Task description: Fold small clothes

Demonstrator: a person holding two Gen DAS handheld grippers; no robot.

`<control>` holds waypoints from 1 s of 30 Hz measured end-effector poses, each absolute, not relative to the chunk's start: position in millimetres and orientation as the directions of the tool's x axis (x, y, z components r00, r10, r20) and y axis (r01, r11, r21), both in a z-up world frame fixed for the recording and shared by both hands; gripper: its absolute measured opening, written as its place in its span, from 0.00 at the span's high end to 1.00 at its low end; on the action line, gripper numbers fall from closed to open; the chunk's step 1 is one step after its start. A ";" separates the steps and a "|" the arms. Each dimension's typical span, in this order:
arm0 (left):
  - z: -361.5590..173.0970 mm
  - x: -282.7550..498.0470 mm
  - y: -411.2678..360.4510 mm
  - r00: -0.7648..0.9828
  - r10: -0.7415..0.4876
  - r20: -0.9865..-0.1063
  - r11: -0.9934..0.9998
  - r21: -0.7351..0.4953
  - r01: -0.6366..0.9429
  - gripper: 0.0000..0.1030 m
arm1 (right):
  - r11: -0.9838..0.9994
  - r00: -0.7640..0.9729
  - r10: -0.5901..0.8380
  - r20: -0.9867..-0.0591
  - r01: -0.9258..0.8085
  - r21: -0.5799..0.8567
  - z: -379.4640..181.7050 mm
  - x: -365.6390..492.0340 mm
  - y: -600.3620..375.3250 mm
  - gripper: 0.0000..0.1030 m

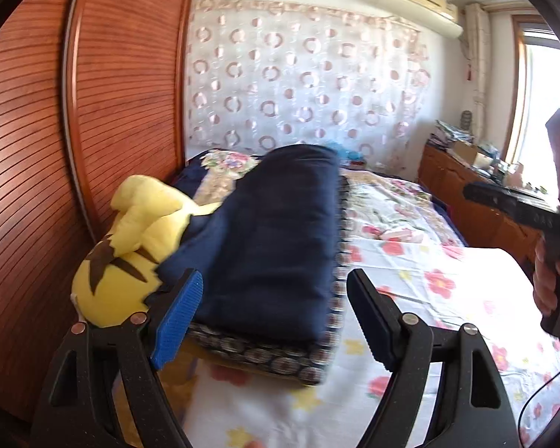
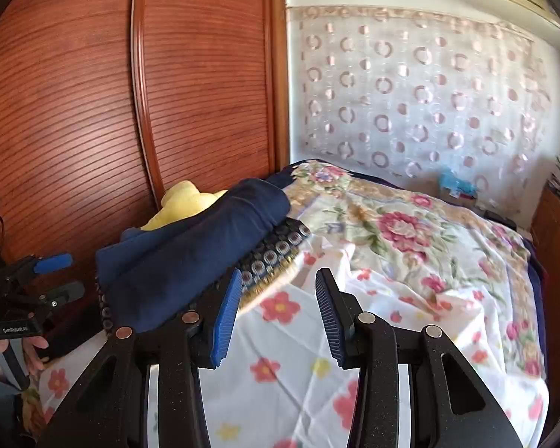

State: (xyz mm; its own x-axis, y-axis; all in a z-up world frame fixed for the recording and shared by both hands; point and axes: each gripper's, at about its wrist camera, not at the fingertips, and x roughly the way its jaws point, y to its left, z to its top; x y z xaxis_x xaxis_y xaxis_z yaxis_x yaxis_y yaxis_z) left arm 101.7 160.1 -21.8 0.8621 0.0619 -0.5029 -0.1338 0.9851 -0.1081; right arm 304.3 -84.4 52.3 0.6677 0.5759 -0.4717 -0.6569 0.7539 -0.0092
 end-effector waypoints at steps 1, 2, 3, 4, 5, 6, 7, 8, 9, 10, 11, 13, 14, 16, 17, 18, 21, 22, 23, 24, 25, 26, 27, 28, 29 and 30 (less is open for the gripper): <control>-19.9 99.1 151.6 0.867 0.048 -0.496 0.987 -0.107 -0.116 0.22 | 0.763 0.677 0.571 -0.465 -0.646 -0.004 52.7 292.1 -93.0 0.53; -18.1 96.9 142.9 0.870 0.037 -0.492 0.990 -0.103 -0.100 0.22 | 0.773 0.688 0.563 -0.458 -0.635 -0.003 55.0 276.4 -98.0 0.50; -16.2 97.4 134.3 0.872 0.031 -0.488 0.991 -0.096 -0.089 0.22 | 0.784 0.700 0.553 -0.452 -0.621 -0.004 54.9 267.5 -105.4 0.48; -15.1 96.1 126.6 0.875 0.023 -0.483 0.993 -0.089 -0.075 0.22 | 0.791 0.710 0.545 -0.447 -0.612 -0.007 52.9 252.2 -110.5 0.47; -13.7 95.6 119.6 0.878 0.013 -0.479 0.995 -0.084 -0.061 0.22 | 0.797 0.717 0.540 -0.441 -0.604 -0.006 51.7 238.8 -115.3 0.44; -10.9 95.0 110.6 0.880 -0.006 -0.474 0.996 -0.082 -0.038 0.22 | 0.805 0.724 0.534 -0.437 -0.594 0.002 50.2 229.5 -121.6 0.37; -9.1 94.2 104.6 0.882 -0.018 -0.471 0.996 -0.081 -0.023 0.22 | 0.814 0.731 0.527 -0.433 -0.581 0.009 47.7 218.1 -127.5 0.34; -7.0 93.2 97.1 0.884 -0.032 -0.466 0.997 -0.079 -0.006 0.22 | 0.826 0.744 0.512 -0.429 -0.564 0.009 47.4 208.8 -128.4 0.31; -4.8 92.2 91.5 0.886 -0.040 -0.462 0.997 -0.076 0.006 0.22 | 0.839 0.760 0.496 -0.421 -0.544 0.007 46.6 195.2 -135.6 0.29; -1.6 90.9 84.2 0.889 -0.053 -0.455 0.997 -0.071 0.023 0.22 | 0.850 0.773 0.482 -0.413 -0.526 0.006 45.7 178.2 -141.5 0.27; 1.3 89.8 78.1 0.892 -0.060 -0.448 0.997 -0.066 0.034 0.22 | 0.862 0.786 0.467 -0.404 -0.506 0.010 46.1 169.6 -147.1 0.25; 8.9 87.6 66.8 0.896 -0.069 -0.438 0.997 -0.056 0.049 0.22 | 0.882 0.809 0.440 -0.390 -0.471 0.018 47.3 154.5 -151.1 0.24; 12.0 86.2 62.4 0.899 -0.075 -0.432 0.997 -0.053 0.058 0.22 | 0.892 0.820 0.424 -0.384 -0.452 0.020 47.6 147.0 -153.6 0.24; 19.1 82.0 51.7 0.903 -0.080 -0.422 0.997 -0.044 0.067 0.22 | 0.911 0.844 0.389 -0.369 -0.411 0.021 50.9 130.8 -159.2 0.24; 22.5 79.7 46.0 0.906 -0.076 -0.417 0.997 -0.035 0.068 0.22 | 0.919 0.855 0.375 -0.359 -0.393 0.023 52.2 124.4 -160.5 0.24; 25.3 77.9 42.0 0.908 -0.072 -0.413 0.997 -0.027 0.067 0.22 | 0.926 0.865 0.362 -0.347 -0.377 0.027 54.1 115.6 -161.3 0.24; 32.1 73.3 33.8 0.909 -0.082 -0.408 0.997 -0.030 0.077 0.22 | 0.939 0.886 0.333 -0.322 -0.342 0.030 57.9 90.2 -163.6 0.24; 31.6 70.5 32.5 0.909 -0.089 -0.408 0.996 -0.035 0.082 0.22 | 0.942 0.891 0.325 -0.316 -0.333 0.031 58.0 83.3 -162.9 0.24; 32.2 69.9 29.8 0.909 -0.096 -0.406 0.995 -0.039 0.087 0.22 | 0.944 0.893 0.321 -0.315 -0.329 0.030 53.6 78.1 -162.3 0.24; 33.0 68.3 28.7 0.910 -0.099 -0.402 0.995 -0.039 0.090 0.22 | 0.945 0.894 0.318 -0.314 -0.326 0.029 51.4 73.9 -159.6 0.24; 34.2 67.0 27.9 0.911 -0.098 -0.399 0.995 -0.037 0.091 0.22 | 0.946 0.896 0.314 -0.314 -0.322 0.029 49.6 70.0 -156.6 0.24; 35.2 66.5 27.4 0.912 -0.096 -0.399 0.995 -0.036 0.089 0.22 | 0.949 0.897 0.308 -0.317 -0.315 0.029 44.7 66.5 -156.1 0.24; 35.8 66.6 26.7 0.912 -0.094 -0.399 0.996 -0.037 0.086 0.22 | 0.949 0.897 0.306 -0.319 -0.313 0.031 44.2 63.5 -152.4 0.24; 36.6 66.0 26.6 0.913 -0.091 -0.399 0.996 -0.037 0.083 0.22 | 0.950 0.898 0.305 -0.319 -0.310 0.035 38.9 57.3 -154.2 0.24; 36.9 65.5 26.0 0.913 -0.087 -0.399 0.996 -0.036 0.079 0.22 | 0.951 0.898 0.303 -0.320 -0.307 0.038 38.4 54.7 -150.7 0.24; 36.7 65.8 25.9 0.913 -0.084 -0.399 0.996 -0.035 0.076 0.22 | 0.951 0.898 0.302 -0.320 -0.305 0.041 36.9 53.0 -149.2 0.24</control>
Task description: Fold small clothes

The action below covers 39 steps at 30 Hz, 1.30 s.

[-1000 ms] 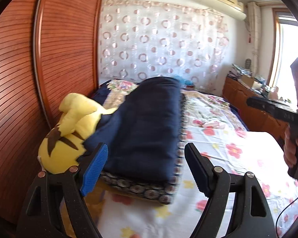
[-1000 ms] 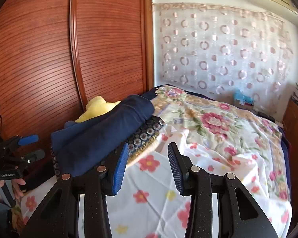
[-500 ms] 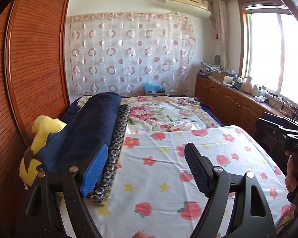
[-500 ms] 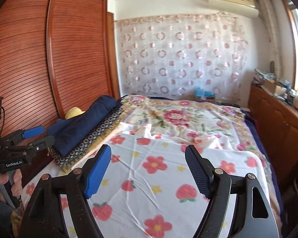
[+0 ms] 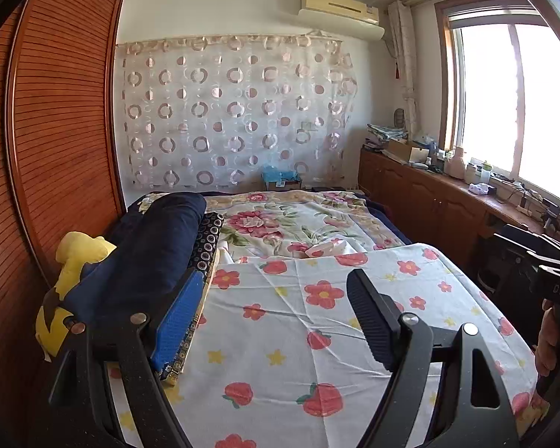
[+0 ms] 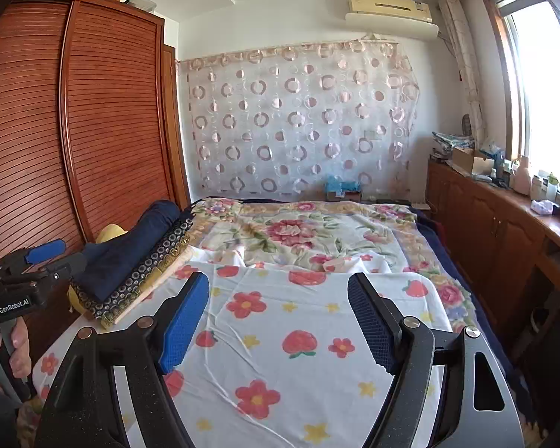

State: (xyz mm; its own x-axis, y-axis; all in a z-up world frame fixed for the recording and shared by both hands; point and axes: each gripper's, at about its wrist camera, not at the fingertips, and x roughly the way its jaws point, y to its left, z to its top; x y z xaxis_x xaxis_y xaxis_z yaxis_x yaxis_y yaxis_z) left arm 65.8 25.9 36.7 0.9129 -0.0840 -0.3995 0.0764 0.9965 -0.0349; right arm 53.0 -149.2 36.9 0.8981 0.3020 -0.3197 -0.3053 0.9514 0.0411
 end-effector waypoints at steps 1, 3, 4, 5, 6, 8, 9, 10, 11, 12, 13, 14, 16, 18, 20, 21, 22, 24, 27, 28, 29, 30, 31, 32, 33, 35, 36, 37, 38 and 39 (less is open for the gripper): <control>36.7 65.8 25.2 0.913 -0.081 -0.399 0.997 -0.033 0.074 0.22 | 0.952 0.899 0.301 -0.319 -0.303 0.043 36.9 50.8 -147.2 0.24; 36.5 65.3 25.1 0.914 -0.078 -0.399 0.997 -0.032 0.072 0.22 | 0.953 0.900 0.298 -0.317 -0.301 0.039 36.9 48.2 -143.4 0.24; 36.6 64.8 25.0 0.914 -0.077 -0.399 0.997 -0.032 0.070 0.22 | 0.954 0.902 0.295 -0.316 -0.298 0.039 36.4 45.5 -143.8 0.24; 37.1 64.5 25.0 0.914 -0.077 -0.398 0.997 -0.032 0.070 0.22 | 0.955 0.904 0.291 -0.314 -0.295 0.038 36.2 44.1 -142.3 0.24; 37.3 64.3 25.1 0.914 -0.075 -0.398 0.997 -0.030 0.069 0.22 | 0.955 0.904 0.290 -0.313 -0.294 0.037 36.1 42.1 -140.9 0.24; 37.5 64.6 25.3 0.914 -0.077 -0.399 0.997 -0.030 0.071 0.22 | 0.956 0.905 0.289 -0.313 -0.291 0.041 35.0 39.2 -140.5 0.24; 37.6 64.3 25.5 0.914 -0.076 -0.398 0.997 -0.031 0.069 0.22 | 0.956 0.905 0.288 -0.313 -0.290 0.042 34.9 37.7 -139.6 0.24; 37.4 64.5 25.4 0.914 -0.078 -0.397 0.997 -0.032 0.071 0.22 | 0.957 0.905 0.286 -0.313 -0.289 0.041 35.0 38.0 -140.2 0.24; 38.3 64.0 25.8 0.915 -0.081 -0.396 0.997 -0.034 0.073 0.22 | 0.957 0.906 0.285 -0.313 -0.287 0.041 35.5 40.7 -141.1 0.24; 37.9 65.0 24.2 0.915 -0.080 -0.396 0.997 -0.033 0.072 0.22 | 0.958 0.906 0.283 -0.314 -0.285 0.039 36.1 38.7 -139.8 0.24; 38.2 64.9 24.2 0.915 -0.079 -0.395 0.997 -0.032 0.073 0.22 | 0.958 0.906 0.283 -0.315 -0.285 0.040 36.4 44.8 -144.0 0.24; 37.8 64.9 24.3 0.915 -0.079 -0.396 0.997 -0.032 0.073 0.22 | 0.958 0.907 0.282 -0.314 -0.284 0.040 35.7 44.4 -144.8 0.24; 37.8 65.1 24.5 0.915 -0.078 -0.396 0.997 -0.033 0.071 0.22 | 0.959 0.908 0.278 -0.313 -0.281 0.038 36.5 43.9 -145.7 0.24; 39.0 64.3 24.3 0.915 -0.077 -0.396 0.997 -0.035 0.069 0.22 | 0.960 0.909 0.274 -0.313 -0.277 0.037 35.9 44.0 -147.3 0.24; 39.0 64.3 24.4 0.914 -0.077 -0.397 0.997 -0.034 0.069 0.22 | 0.960 0.909 0.274 -0.313 -0.276 0.039 36.6 43.5 -149.4 0.24; 38.8 64.2 24.4 0.915 -0.074 -0.396 0.997 -0.031 0.068 0.22 | 0.961 0.909 0.273 -0.314 -0.274 0.040 36.7 43.4 -150.3 0.24; 39.7 63.8 24.6 0.916 -0.073 -0.396 0.997 -0.029 0.067 0.22 | 0.960 0.909 0.274 -0.314 -0.276 0.040 36.2 42.1 -151.2 0.24; 42.5 62.1 25.3 0.916 -0.073 -0.395 0.997 -0.030 0.067 0.22 | 0.961 0.910 0.273 -0.314 -0.274 0.042 37.5 40.5 -153.1 0.24; 43.4 61.5 25.7 0.917 -0.075 -0.392 0.997 -0.031 0.068 0.22 | 0.961 0.909 0.273 -0.314 -0.273 0.044 38.5 41.3 -155.6 0.24; 43.3 61.0 26.1 0.917 -0.077 -0.391 0.997 -0.033 0.069 0.22 | 0.961 0.909 0.273 -0.315 -0.274 0.044 38.6 41.1 -155.8 0.24; 44.2 59.4 26.6 0.917 -0.079 -0.390 0.997 -0.036 0.071 0.22 | 0.960 0.908 0.274 -0.316 -0.275 0.044 38.4 40.9 -156.1 0.24; 45.1 58.4 27.1 0.918 -0.077 -0.390 0.997 -0.036 0.068 0.22 | 0.960 0.907 0.276 -0.317 -0.276 0.046 39.2 40.6 -156.6 0.24; 45.5 58.4 27.8 0.918 -0.076 -0.390 0.997 -0.035 0.067 0.22 | 0.960 0.908 0.277 -0.316 -0.277 0.047 39.9 40.4 -157.0 0.24; 45.9 58.2 28.6 0.917 -0.078 -0.392 0.997 -0.037 0.069 0.22 | 0.961 0.909 0.274 -0.315 -0.274 0.045 40.4 40.0 -157.1 0.24; 45.7 57.7 28.6 0.916 -0.078 -0.392 0.997 -0.038 0.068 0.22 | 0.961 0.909 0.273 -0.314 -0.273 0.046 41.0 40.0 -157.9 0.24; 45.4 56.7 29.0 0.917 -0.076 -0.392 0.997 -0.037 0.067 0.22 | 0.960 0.909 0.275 -0.314 -0.274 0.047 41.1 40.7 -160.2 0.24; 45.7 56.6 29.4 0.917 -0.075 -0.392 0.997 -0.037 0.066 0.22 | 0.961 0.909 0.274 -0.313 -0.273 0.047 41.7 40.6 -160.9 0.24; 46.7 56.4 30.3 0.917 -0.075 -0.392 0.997 -0.037 0.066 0.22 | 0.960 0.908 0.276 -0.314 -0.276 0.048 41.3 41.3 -161.9 0.24; 47.7 56.2 31.1 0.917 -0.076 -0.392 0.997 -0.038 0.067 0.22 | 0.960 0.908 0.277 -0.314 -0.276 0.048 41.2 41.4 -162.2 0.24; 45.8 56.3 29.7 0.917 -0.075 -0.392 0.997 -0.036 0.066 0.22 | 0.960 0.908 0.276 -0.314 -0.275 0.048 41.9 41.3 -162.8 0.24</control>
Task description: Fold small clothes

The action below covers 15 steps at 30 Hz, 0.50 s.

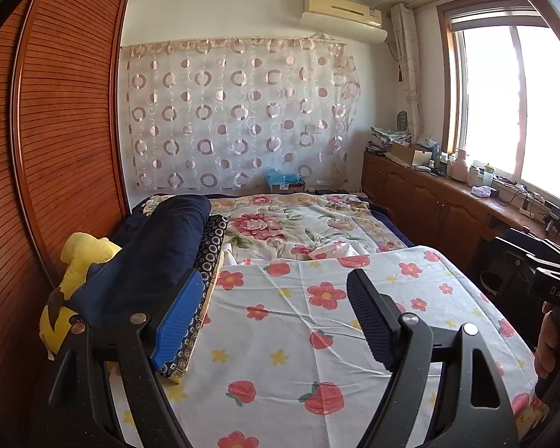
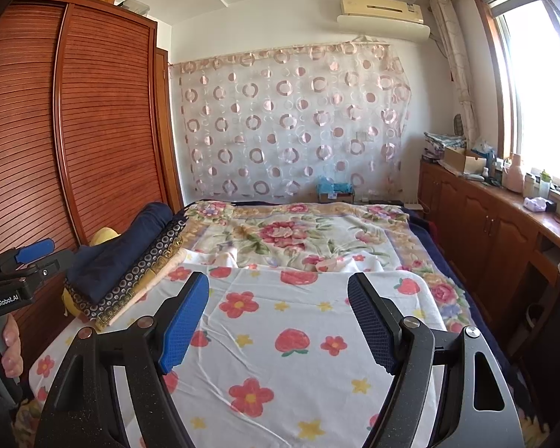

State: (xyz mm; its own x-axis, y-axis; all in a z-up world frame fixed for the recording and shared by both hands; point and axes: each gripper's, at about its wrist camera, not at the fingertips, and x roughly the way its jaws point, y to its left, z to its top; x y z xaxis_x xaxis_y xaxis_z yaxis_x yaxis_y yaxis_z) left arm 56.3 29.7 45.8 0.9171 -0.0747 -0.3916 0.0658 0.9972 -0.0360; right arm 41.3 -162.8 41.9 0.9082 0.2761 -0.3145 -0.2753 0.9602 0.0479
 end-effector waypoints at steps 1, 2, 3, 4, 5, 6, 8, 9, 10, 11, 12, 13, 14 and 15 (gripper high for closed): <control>46.4 56.1 30.1 0.917 -0.073 -0.391 0.997 -0.034 0.064 0.22 | 0.960 0.908 0.277 -0.314 -0.276 0.047 41.6 41.5 -163.4 0.24; 45.9 56.5 29.7 0.917 -0.071 -0.391 0.997 -0.033 0.063 0.22 | 0.960 0.908 0.278 -0.314 -0.277 0.049 41.5 41.6 -163.6 0.24; 45.9 56.5 29.8 0.917 -0.073 -0.391 0.997 -0.034 0.065 0.22 | 0.959 0.908 0.279 -0.314 -0.278 0.050 42.1 41.5 -164.3 0.24; 46.9 56.2 31.1 0.917 -0.073 -0.391 0.997 -0.034 0.065 0.22 | 0.960 0.908 0.278 -0.313 -0.277 0.049 42.0 41.5 -163.9 0.24; 45.9 56.5 29.6 0.918 -0.072 -0.391 0.997 -0.034 0.064 0.22 | 0.960 0.909 0.277 -0.312 -0.276 0.048 41.5 41.2 -163.6 0.24; 47.0 56.2 30.8 0.918 -0.071 -0.389 0.997 -0.033 0.063 0.22 | 0.960 0.909 0.276 -0.311 -0.275 0.048 42.1 41.2 -164.0 0.24; 45.8 56.3 30.1 0.918 -0.071 -0.390 0.997 -0.032 0.063 0.22 | 0.960 0.909 0.278 -0.311 -0.277 0.048 42.3 41.5 -164.1 0.24; 45.6 56.3 30.2 0.918 -0.070 -0.390 0.998 -0.033 0.062 0.22 | 0.960 0.909 0.276 -0.313 -0.276 0.047 42.3 41.9 -164.0 0.24; 45.5 56.3 30.3 0.918 -0.070 -0.390 0.997 -0.034 0.062 0.22 | 0.960 0.908 0.276 -0.315 -0.276 0.045 42.2 42.3 -163.8 0.24; 46.3 56.2 31.5 0.919 -0.070 -0.389 0.998 -0.034 0.062 0.22 | 0.960 0.908 0.275 -0.316 -0.276 0.043 42.9 42.5 -164.0 0.24; 46.2 56.3 31.6 0.919 -0.070 -0.389 0.998 -0.033 0.062 0.22 | 0.960 0.909 0.274 -0.314 -0.275 0.043 43.7 42.3 -164.6 0.24; 46.1 56.6 31.5 0.918 -0.069 -0.390 0.998 -0.032 0.061 0.22 | 0.960 0.909 0.275 -0.312 -0.275 0.046 43.8 42.3 -164.7 0.24; 45.6 56.4 31.1 0.918 -0.069 -0.390 0.998 -0.031 0.062 0.22 | 0.960 0.909 0.277 -0.310 -0.277 0.047 44.1 42.5 -165.6 0.24; 45.0 56.4 30.7 0.918 -0.071 -0.390 0.997 -0.032 0.063 0.22 | 0.959 0.909 0.279 -0.309 -0.278 0.047 44.2 43.0 -166.5 0.24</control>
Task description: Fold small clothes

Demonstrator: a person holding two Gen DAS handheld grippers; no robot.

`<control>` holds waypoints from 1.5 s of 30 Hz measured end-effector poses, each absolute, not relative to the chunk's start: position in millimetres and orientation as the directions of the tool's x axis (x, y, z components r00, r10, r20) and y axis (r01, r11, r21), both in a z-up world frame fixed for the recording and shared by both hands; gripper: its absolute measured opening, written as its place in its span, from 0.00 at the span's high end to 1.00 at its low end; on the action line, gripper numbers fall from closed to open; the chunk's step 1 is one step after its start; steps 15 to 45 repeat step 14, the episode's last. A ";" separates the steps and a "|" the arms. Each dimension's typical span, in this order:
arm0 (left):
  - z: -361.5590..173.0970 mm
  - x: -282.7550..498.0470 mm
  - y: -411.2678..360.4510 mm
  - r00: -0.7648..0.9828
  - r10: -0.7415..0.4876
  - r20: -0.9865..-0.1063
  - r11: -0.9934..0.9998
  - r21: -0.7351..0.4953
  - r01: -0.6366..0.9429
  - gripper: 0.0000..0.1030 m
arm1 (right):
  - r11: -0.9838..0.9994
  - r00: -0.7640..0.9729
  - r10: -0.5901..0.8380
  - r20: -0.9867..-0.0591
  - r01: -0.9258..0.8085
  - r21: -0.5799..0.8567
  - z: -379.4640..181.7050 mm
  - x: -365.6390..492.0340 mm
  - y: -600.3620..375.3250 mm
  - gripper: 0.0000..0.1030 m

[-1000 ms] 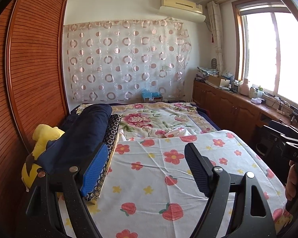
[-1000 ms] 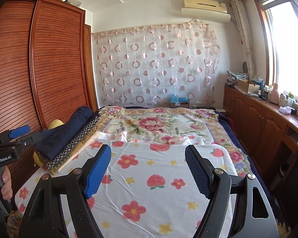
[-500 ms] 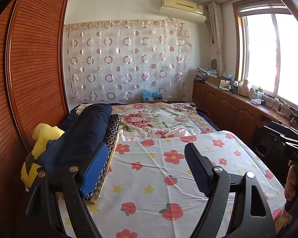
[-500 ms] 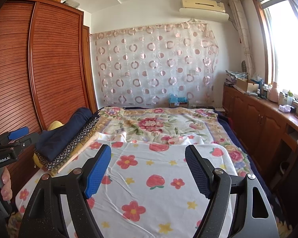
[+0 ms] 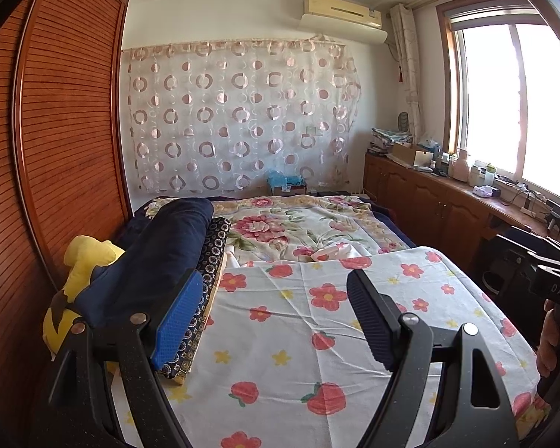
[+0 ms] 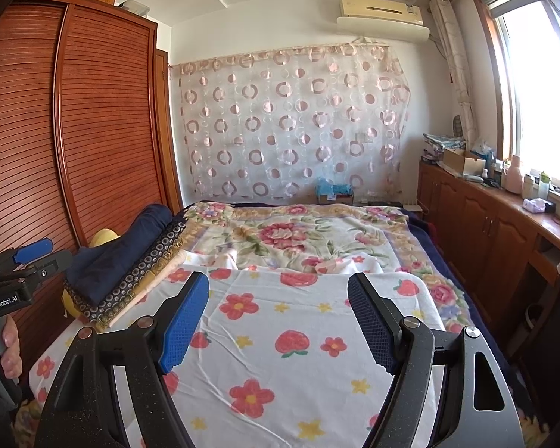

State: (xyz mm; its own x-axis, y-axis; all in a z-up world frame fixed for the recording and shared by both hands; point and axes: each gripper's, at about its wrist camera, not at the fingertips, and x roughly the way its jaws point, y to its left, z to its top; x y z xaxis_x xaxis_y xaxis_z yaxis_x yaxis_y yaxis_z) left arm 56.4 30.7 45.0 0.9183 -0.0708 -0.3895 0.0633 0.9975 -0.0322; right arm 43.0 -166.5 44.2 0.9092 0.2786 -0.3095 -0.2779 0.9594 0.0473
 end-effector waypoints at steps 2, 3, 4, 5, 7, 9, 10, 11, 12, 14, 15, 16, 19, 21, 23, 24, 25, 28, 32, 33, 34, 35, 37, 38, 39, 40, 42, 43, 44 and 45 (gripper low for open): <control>46.0 56.2 32.1 0.919 -0.071 -0.388 0.997 -0.032 0.063 0.22 | 0.959 0.909 0.281 -0.308 -0.281 0.047 44.2 43.5 -167.7 0.24; 45.9 56.3 32.2 0.919 -0.070 -0.387 0.998 -0.032 0.063 0.22 | 0.959 0.909 0.281 -0.307 -0.280 0.047 43.4 43.5 -168.2 0.24; 45.7 56.4 31.4 0.919 -0.069 -0.387 0.998 -0.031 0.061 0.22 | 0.959 0.910 0.281 -0.306 -0.280 0.048 42.8 43.5 -168.7 0.24; 45.7 56.6 31.3 0.919 -0.070 -0.388 0.998 -0.031 0.063 0.22 | 0.959 0.910 0.282 -0.304 -0.281 0.050 42.5 43.7 -169.7 0.24; 45.9 56.7 31.9 0.919 -0.069 -0.388 0.998 -0.031 0.062 0.22 | 0.958 0.909 0.283 -0.305 -0.281 0.049 42.0 44.4 -170.4 0.24; 45.0 56.7 31.2 0.919 -0.070 -0.388 0.998 -0.033 0.062 0.22 | 0.958 0.909 0.283 -0.305 -0.282 0.049 41.8 44.9 -171.7 0.24; 44.9 56.7 31.3 0.919 -0.070 -0.388 0.998 -0.032 0.062 0.22 | 0.958 0.909 0.284 -0.305 -0.283 0.050 41.6 45.0 -172.0 0.24; 44.8 56.8 31.4 0.919 -0.069 -0.388 0.998 -0.032 0.062 0.22 | 0.958 0.909 0.285 -0.305 -0.284 0.049 41.6 45.1 -172.2 0.24; 44.6 56.7 31.3 0.919 -0.069 -0.388 0.998 -0.031 0.062 0.22 | 0.958 0.909 0.285 -0.305 -0.284 0.050 41.8 45.4 -172.5 0.24; 44.4 56.8 31.5 0.919 -0.070 -0.387 0.998 -0.032 0.062 0.22 | 0.958 0.909 0.285 -0.306 -0.284 0.048 41.5 45.1 -172.2 0.24; 44.4 56.8 31.5 0.919 -0.070 -0.387 0.998 -0.032 0.062 0.22 | 0.958 0.909 0.285 -0.306 -0.284 0.048 41.5 45.1 -172.2 0.24; 44.4 56.8 31.5 0.919 -0.070 -0.387 0.998 -0.032 0.062 0.22 | 0.958 0.909 0.285 -0.306 -0.284 0.048 41.5 45.1 -172.2 0.24; 44.4 56.8 31.5 0.919 -0.070 -0.387 0.998 -0.032 0.062 0.22 | 0.958 0.909 0.285 -0.306 -0.284 0.048 41.5 45.1 -172.2 0.24; 44.4 56.8 31.5 0.919 -0.070 -0.387 0.998 -0.032 0.062 0.22 | 0.958 0.909 0.285 -0.306 -0.284 0.048 41.5 45.1 -172.2 0.24; 44.4 56.8 31.5 0.919 -0.070 -0.387 0.998 -0.032 0.062 0.22 | 0.958 0.909 0.285 -0.306 -0.284 0.048 41.5 45.1 -172.2 0.24; 44.4 56.8 31.5 0.919 -0.070 -0.387 0.998 -0.032 0.062 0.22 | 0.958 0.909 0.285 -0.306 -0.284 0.048 41.5 45.1 -172.2 0.24; 44.4 56.8 31.5 0.919 -0.070 -0.387 0.998 -0.032 0.062 0.22 | 0.958 0.909 0.285 -0.306 -0.284 0.048 41.5 45.1 -172.2 0.24; 44.4 56.8 31.5 0.919 -0.070 -0.387 0.998 -0.032 0.062 0.22 | 0.958 0.909 0.285 -0.306 -0.284 0.048 41.5 45.1 -172.2 0.24; 44.4 56.8 31.5 0.919 -0.070 -0.387 0.998 -0.032 0.062 0.22 | 0.958 0.909 0.285 -0.306 -0.284 0.048 41.5 45.1 -172.2 0.24; 44.4 56.8 31.5 0.919 -0.070 -0.387 0.998 -0.032 0.062 0.22 | 0.958 0.909 0.285 -0.306 -0.284 0.048 41.5 45.1 -172.2 0.24; 44.4 56.8 31.5 0.919 -0.070 -0.387 0.998 -0.032 0.062 0.22 | 0.958 0.909 0.285 -0.306 -0.284 0.048 41.5 45.1 -172.2 0.24; 44.4 56.8 31.5 0.919 -0.070 -0.387 0.998 -0.032 0.062 0.22 | 0.958 0.909 0.285 -0.306 -0.284 0.048 41.5 45.1 -172.2 0.24; 44.4 56.8 31.5 0.919 -0.070 -0.387 0.998 -0.032 0.062 0.22 | 0.958 0.909 0.285 -0.306 -0.284 0.048 41.5 45.1 -172.2 0.24; 44.4 56.8 31.5 0.919 -0.070 -0.387 0.998 -0.032 0.062 0.22 | 0.958 0.909 0.285 -0.306 -0.284 0.048 41.5 45.1 -172.2 0.24; 44.4 56.8 31.5 0.919 -0.070 -0.387 0.998 -0.032 0.062 0.22 | 0.958 0.909 0.285 -0.306 -0.284 0.048 41.5 45.1 -172.2 0.24; 44.4 56.8 31.5 0.919 -0.070 -0.387 0.998 -0.032 0.062 0.22 | 0.958 0.909 0.285 -0.306 -0.284 0.048 41.5 45.1 -172.2 0.24; 44.4 56.8 31.5 0.919 -0.070 -0.387 0.998 -0.032 0.062 0.22 | 0.958 0.909 0.285 -0.306 -0.284 0.048 41.5 45.1 -172.2 0.24; 44.4 56.8 31.5 0.919 -0.070 -0.387 0.998 -0.032 0.062 0.22 | 0.958 0.909 0.285 -0.306 -0.284 0.048 41.5 45.1 -172.2 0.24; 44.4 56.8 31.5 0.919 -0.070 -0.387 0.998 -0.032 0.062 0.22 | 0.958 0.909 0.285 -0.306 -0.284 0.048 41.5 45.1 -172.2 0.24; 44.4 56.8 31.5 0.919 -0.070 -0.387 0.998 -0.032 0.062 0.22 | 0.958 0.909 0.285 -0.306 -0.284 0.048 41.5 45.1 -172.2 0.24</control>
